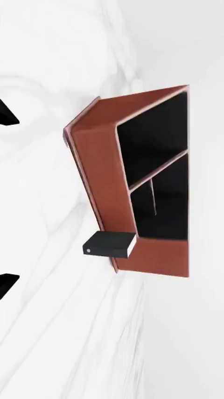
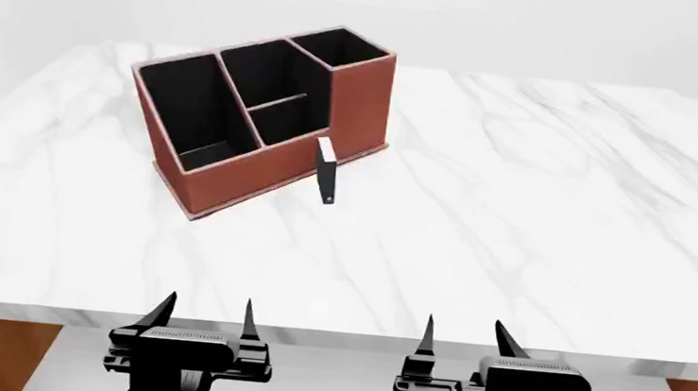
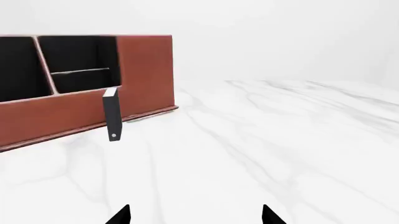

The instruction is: Pick up the book and place it in the left compartment of the caddy.

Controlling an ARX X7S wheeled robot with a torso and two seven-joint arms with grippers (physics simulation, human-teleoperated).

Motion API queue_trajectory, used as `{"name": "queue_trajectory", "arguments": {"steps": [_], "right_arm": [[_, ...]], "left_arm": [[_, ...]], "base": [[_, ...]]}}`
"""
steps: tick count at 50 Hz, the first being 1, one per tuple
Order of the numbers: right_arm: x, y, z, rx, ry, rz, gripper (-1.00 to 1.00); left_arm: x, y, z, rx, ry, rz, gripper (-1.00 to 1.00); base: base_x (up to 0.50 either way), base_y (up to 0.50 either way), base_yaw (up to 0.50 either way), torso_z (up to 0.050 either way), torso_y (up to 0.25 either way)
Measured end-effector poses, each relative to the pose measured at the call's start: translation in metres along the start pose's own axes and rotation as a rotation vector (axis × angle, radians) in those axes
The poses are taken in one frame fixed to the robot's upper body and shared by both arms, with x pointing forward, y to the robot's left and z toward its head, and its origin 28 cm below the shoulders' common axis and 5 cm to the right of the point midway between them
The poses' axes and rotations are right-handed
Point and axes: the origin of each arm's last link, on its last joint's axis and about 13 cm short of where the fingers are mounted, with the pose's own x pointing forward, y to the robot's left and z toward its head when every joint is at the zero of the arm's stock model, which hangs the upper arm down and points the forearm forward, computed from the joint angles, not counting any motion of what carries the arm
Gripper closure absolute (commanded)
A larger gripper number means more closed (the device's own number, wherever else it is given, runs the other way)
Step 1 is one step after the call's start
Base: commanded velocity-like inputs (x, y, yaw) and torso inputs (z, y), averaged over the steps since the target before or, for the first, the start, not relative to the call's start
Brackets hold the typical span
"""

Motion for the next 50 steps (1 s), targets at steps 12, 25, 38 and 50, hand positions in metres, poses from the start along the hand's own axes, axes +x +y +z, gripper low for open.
{"name": "queue_trajectory", "arguments": {"steps": [12,25,38,50], "right_arm": [[0.0001,0.0002,0.0002,-0.001,0.001,0.001,-1.00],[-0.0003,-0.0002,0.0009,-0.007,0.005,-0.015,-1.00],[-0.0014,0.0013,0.0017,-0.011,0.011,-0.009,-1.00],[-0.0008,0.0025,0.0079,-0.006,0.029,0.002,-1.00]], "left_arm": [[-0.0001,-0.0005,-0.0001,0.016,-0.002,-0.002,-1.00],[0.0001,-0.0014,-0.0021,0.041,0.016,-0.001,-1.00],[-0.0001,-0.0004,-0.0034,0.050,0.030,0.001,-1.00],[0.0007,0.0013,-0.0004,0.056,0.046,0.010,-1.00]], "base": [[0.00,0.00,0.00,0.000,0.000],[0.00,0.34,0.00,0.000,0.000],[0.00,0.50,0.00,0.000,0.000],[0.00,0.30,0.00,0.000,0.000]]}}
